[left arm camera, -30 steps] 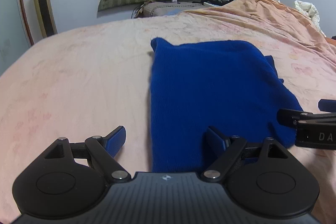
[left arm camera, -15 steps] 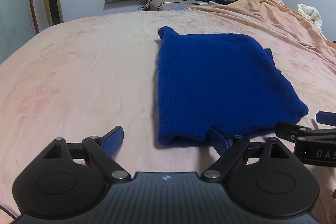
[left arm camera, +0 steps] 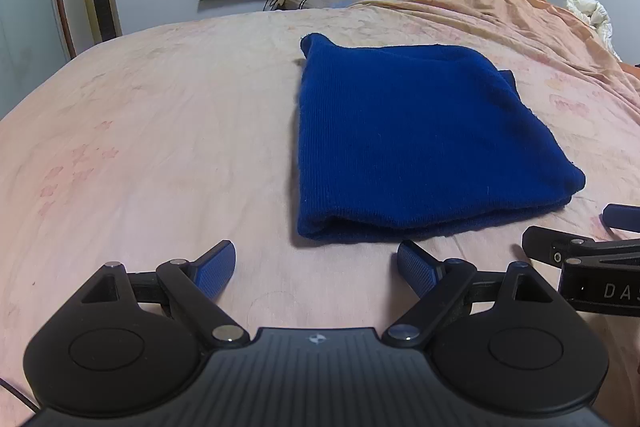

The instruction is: Fold small clothes

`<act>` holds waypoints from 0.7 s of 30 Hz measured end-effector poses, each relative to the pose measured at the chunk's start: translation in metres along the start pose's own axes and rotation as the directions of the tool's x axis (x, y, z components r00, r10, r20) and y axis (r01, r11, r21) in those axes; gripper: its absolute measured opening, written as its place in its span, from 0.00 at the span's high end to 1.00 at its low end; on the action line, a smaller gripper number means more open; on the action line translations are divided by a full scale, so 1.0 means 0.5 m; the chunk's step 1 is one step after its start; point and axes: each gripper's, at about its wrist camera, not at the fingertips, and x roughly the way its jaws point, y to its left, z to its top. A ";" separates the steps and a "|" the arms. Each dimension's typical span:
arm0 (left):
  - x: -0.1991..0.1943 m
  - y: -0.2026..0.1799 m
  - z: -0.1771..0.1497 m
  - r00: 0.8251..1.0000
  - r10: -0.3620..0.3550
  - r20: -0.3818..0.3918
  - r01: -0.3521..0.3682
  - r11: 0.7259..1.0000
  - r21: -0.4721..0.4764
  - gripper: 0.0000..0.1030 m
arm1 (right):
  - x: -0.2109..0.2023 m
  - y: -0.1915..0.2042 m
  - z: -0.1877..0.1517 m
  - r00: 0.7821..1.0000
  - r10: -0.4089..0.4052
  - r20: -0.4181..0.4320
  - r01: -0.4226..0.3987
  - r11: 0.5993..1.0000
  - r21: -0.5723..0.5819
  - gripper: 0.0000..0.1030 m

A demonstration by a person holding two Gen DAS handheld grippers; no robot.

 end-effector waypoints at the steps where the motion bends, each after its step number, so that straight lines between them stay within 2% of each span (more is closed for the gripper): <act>1: 0.000 0.000 -0.001 1.000 0.001 0.000 -0.001 1.000 0.000 0.14 | 0.000 0.000 -0.001 1.000 0.001 0.000 -0.001 1.000 -0.001 0.00; 21: -0.007 0.003 -0.022 1.000 0.012 0.018 -0.012 1.000 0.004 0.10 | 0.002 0.001 -0.010 1.000 -0.002 -0.013 0.002 1.000 -0.009 0.00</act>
